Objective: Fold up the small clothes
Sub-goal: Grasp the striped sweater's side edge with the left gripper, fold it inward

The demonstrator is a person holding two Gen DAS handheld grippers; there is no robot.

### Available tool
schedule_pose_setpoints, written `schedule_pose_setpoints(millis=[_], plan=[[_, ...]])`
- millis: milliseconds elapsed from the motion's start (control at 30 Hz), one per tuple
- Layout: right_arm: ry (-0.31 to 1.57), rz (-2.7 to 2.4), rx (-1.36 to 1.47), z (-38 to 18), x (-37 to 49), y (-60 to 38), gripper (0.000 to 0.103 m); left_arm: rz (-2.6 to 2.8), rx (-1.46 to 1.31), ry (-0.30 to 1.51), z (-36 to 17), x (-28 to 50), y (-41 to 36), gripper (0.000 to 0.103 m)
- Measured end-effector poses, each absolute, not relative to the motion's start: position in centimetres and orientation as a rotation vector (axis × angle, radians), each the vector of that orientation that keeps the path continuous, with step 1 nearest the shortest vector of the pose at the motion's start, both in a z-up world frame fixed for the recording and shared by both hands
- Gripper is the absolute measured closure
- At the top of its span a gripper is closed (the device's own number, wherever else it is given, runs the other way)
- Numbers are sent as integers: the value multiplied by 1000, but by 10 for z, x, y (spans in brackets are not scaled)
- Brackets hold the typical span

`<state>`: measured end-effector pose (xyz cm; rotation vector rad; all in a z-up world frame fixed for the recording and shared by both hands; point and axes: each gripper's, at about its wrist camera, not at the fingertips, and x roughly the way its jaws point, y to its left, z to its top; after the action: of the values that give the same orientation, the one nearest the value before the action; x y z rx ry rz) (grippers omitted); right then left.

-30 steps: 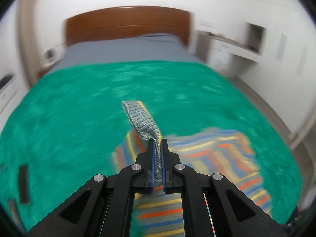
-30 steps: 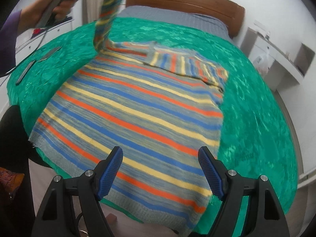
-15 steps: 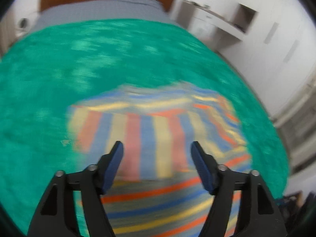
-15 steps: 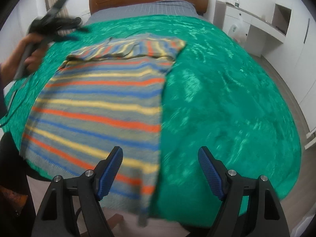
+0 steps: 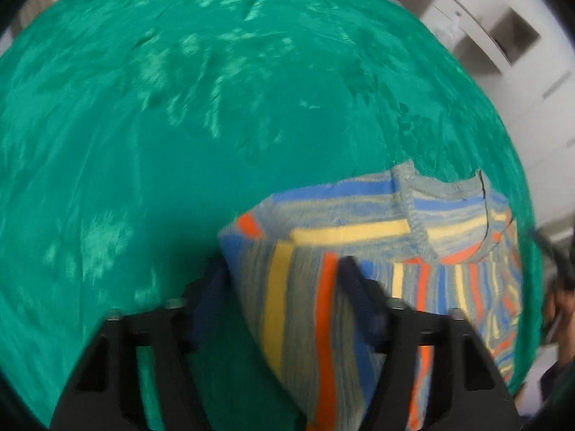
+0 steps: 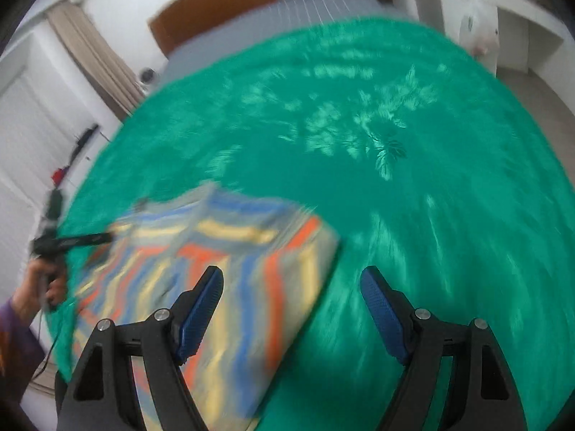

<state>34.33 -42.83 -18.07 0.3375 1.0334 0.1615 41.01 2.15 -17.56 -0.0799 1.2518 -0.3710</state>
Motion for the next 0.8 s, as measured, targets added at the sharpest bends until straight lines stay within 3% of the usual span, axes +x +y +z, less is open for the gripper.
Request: schedule_pose_setpoints(millis=[33,100,133,167,233,333,433,467,500,567,600,633,667,800], plan=[[1057,161,346,-191,358,-429,25,-388,-81,1249,-176,413,19,94],[1092,185,404,-214,380,-425,26,-407,-47,1203,-168,413,12,95],[1089,217,409,-216,387,-419,41,-400,2,1153,-161,411,9,95],[1081,243,374,-212,390,-412,90,-398,40,1091,-150,411,7,95],[1022,249,296,-191,389,-404,97,-400,44,981,-128,411,6,96],[907,207,170,-161,382,-398,97,-402,87,907,-118,413,1,96],[973,152,127,-180,388,-393,97,-359,192,982,-156,416,-14,95],[1004,129,116,-191,389,-391,96,-346,207,1010,-166,416,-15,93],[1037,109,115,-203,389,-389,95,-328,208,1037,-176,415,-13,84],[1055,74,136,-211,382,-394,73,-292,150,1024,-172,408,2,60],[1038,44,152,-208,376,-397,63,-249,111,1017,-166,405,12,38],[1028,34,163,-204,370,-400,43,-217,77,1001,-159,399,22,32],[1000,12,175,-195,359,-404,36,-204,38,981,-150,392,33,29],[923,7,144,-158,317,-409,35,-196,-83,933,-116,342,77,25]])
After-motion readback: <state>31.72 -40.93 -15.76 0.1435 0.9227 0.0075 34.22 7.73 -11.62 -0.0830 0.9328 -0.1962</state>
